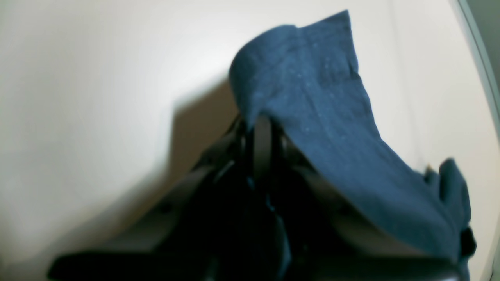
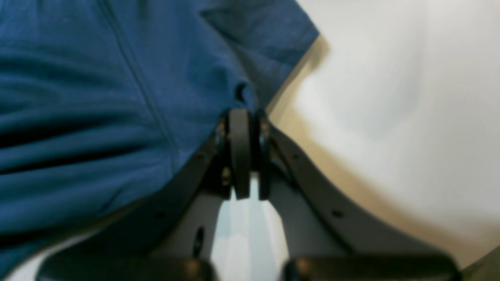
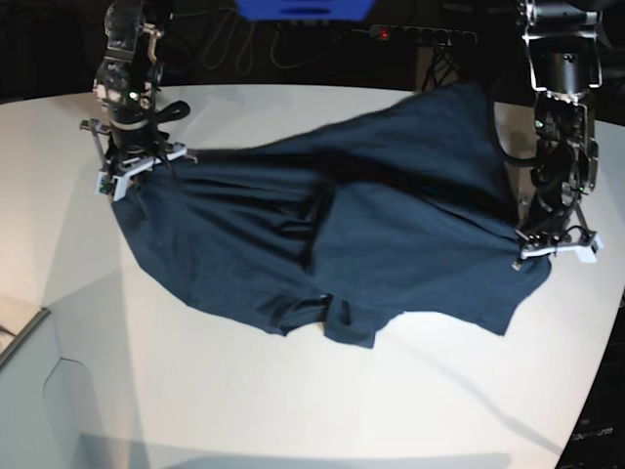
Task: Layout the t-shirt on the table in an organized manner, then fold the t-shirt properly
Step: 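Regrasp the shirt with the left gripper and pull it away from the right gripper, then adjust grips on the shirt edges with both grippers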
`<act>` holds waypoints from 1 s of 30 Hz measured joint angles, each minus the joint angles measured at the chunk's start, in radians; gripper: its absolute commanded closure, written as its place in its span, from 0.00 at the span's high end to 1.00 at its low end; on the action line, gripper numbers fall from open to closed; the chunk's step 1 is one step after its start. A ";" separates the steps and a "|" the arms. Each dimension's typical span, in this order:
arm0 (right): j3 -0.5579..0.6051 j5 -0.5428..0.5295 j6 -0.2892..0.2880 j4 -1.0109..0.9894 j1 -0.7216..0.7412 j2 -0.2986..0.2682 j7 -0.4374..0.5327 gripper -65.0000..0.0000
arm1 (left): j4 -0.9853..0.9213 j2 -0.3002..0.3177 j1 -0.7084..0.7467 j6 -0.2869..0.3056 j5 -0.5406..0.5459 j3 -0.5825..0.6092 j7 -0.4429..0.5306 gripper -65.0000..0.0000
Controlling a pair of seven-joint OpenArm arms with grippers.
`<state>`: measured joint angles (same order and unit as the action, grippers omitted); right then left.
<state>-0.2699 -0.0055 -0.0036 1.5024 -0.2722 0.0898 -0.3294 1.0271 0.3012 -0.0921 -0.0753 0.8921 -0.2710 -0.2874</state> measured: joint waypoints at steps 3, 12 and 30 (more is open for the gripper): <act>0.000 0.000 0.000 0.000 0.000 0.000 0.000 0.00 | 0.001 -0.003 -0.001 0.000 0.000 -0.024 0.000 0.00; 0.008 -0.010 -0.019 -0.001 0.005 0.005 -0.002 0.13 | 0.141 -0.017 0.076 0.004 0.006 -0.241 -0.018 0.00; 0.001 0.005 -0.014 0.003 0.006 0.004 0.001 0.37 | 0.111 -0.094 0.170 -0.008 0.000 -0.397 -0.089 0.42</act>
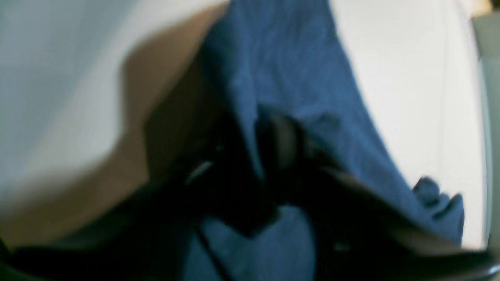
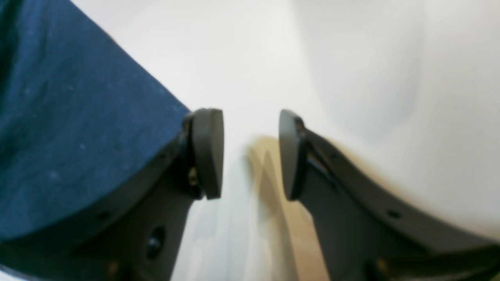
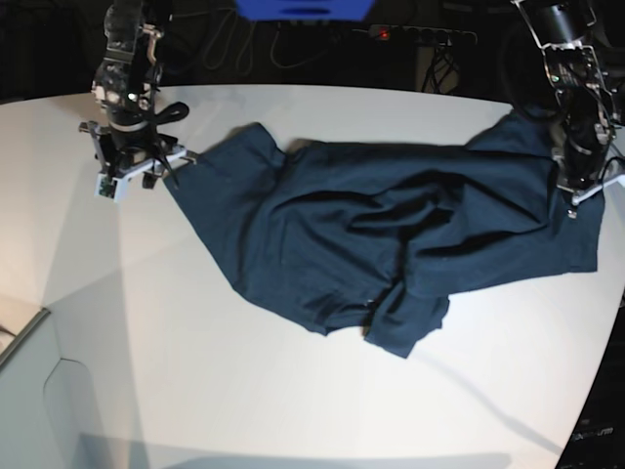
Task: Layout the t-shirt on the table in an organized manner, then fold the t-shirt properly
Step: 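Adjust grips on the shirt edges with both grippers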
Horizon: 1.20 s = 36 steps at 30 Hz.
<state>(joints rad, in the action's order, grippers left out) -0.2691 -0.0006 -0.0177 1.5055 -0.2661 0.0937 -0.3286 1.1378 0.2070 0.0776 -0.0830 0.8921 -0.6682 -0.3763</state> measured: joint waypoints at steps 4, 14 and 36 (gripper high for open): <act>0.040 0.000 0.001 0.000 0.000 -0.002 0.000 0.37 | 0.043 -0.003 0.000 0.000 -0.002 0.000 -0.043 0.74; 0.130 0.000 0.004 0.000 0.002 -0.008 0.000 0.46 | 0.330 -0.070 0.222 0.003 0.000 -0.002 -0.053 0.83; 0.163 0.000 0.004 -0.002 0.021 -0.010 0.000 0.46 | 0.264 -0.076 0.307 0.012 -0.006 0.154 0.004 0.77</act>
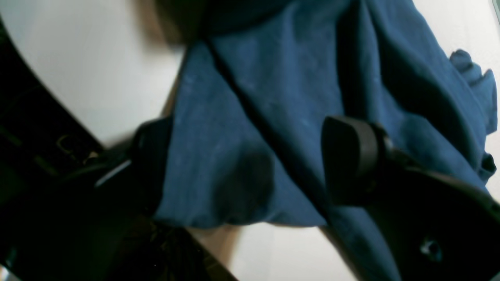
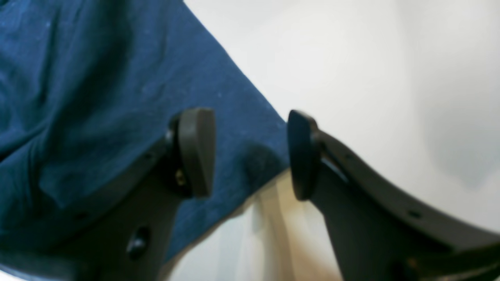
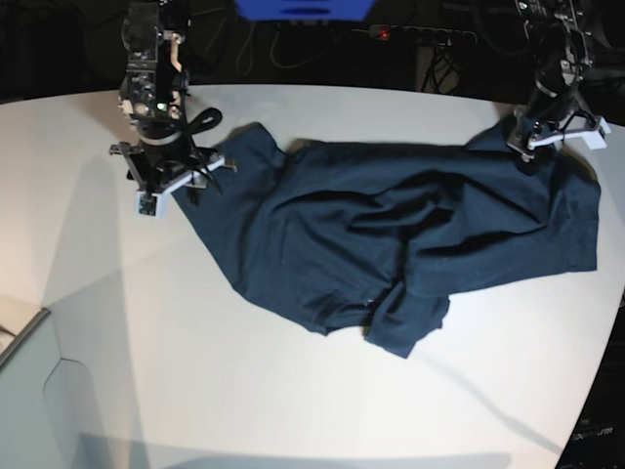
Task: Layout the t-shirt on the table in an organized manner, then fold the t-shirt properly
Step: 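Adjust grips on the shirt edges with both grippers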
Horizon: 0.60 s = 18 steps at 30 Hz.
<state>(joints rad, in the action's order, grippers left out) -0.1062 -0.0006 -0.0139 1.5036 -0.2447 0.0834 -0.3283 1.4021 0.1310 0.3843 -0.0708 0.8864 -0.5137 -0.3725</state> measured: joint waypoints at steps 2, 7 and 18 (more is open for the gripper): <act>0.000 0.000 0.000 0.000 0.000 0.000 0.000 0.46 | 0.000 0.010 0.000 0.000 0.000 0.016 -0.007 0.63; -0.003 0.000 0.000 0.000 0.000 0.000 0.000 0.46 | -0.003 0.009 0.018 0.000 0.003 0.024 -0.032 0.12; 0.003 0.000 0.001 -0.001 0.038 -0.030 0.000 0.47 | 0.079 0.021 0.105 -0.007 0.001 0.028 -0.051 0.00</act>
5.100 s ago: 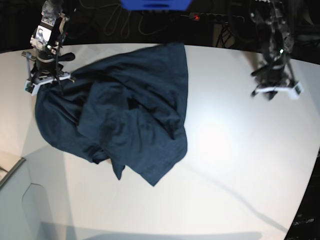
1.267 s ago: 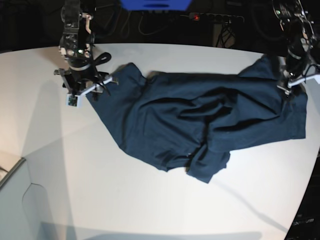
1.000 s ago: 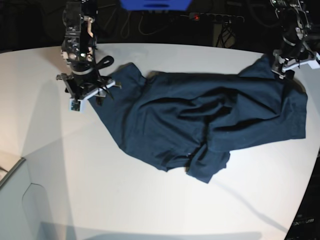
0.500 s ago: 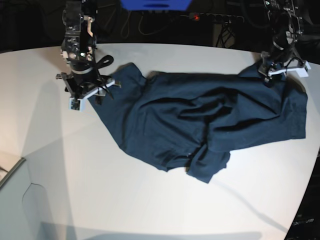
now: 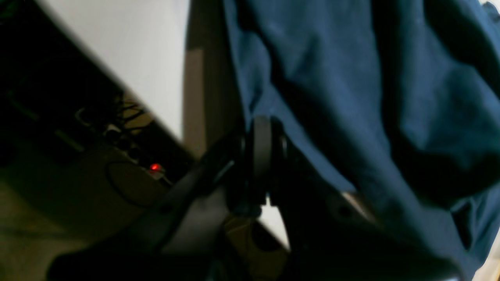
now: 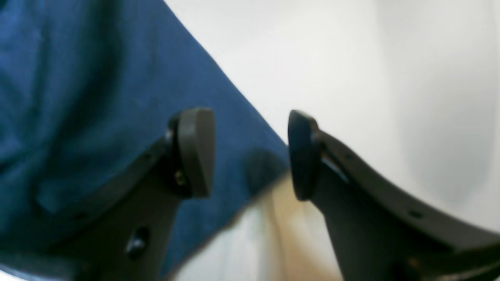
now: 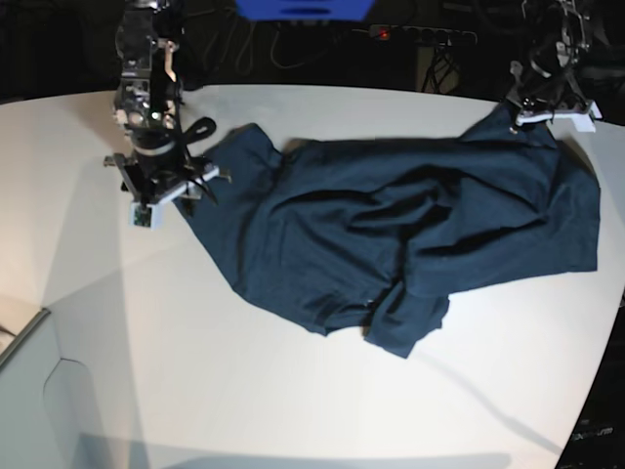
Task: Layout the t-shirt on the table in an organized manner, then fold the t-shirt properly
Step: 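Adjust grips on the shirt edges with both grippers, then lift the shirt high with both grippers and shake it out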
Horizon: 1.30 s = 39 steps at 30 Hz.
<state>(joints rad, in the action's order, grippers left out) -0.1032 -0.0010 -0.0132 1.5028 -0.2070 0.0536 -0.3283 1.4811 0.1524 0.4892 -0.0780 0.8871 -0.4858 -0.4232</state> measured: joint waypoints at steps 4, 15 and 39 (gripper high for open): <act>0.013 0.003 0.003 -0.024 0.039 -0.015 0.003 0.47 | 0.101 0.031 0.034 0.001 0.006 -0.001 -0.008 0.00; 0.061 0.000 0.003 -0.204 0.102 -0.053 0.013 0.51 | 0.179 0.041 0.078 0.002 0.004 -0.003 -0.003 0.00; 0.068 -0.003 0.007 0.000 -0.033 -0.120 -0.024 0.00 | 0.270 0.061 0.067 -0.001 0.003 -0.091 -0.008 0.00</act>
<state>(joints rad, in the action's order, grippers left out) -0.0353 -0.0036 -0.0059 1.5032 -0.2398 -0.0662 -0.3519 1.7508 0.2134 0.5560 -0.0788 0.8902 -0.5766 -0.4313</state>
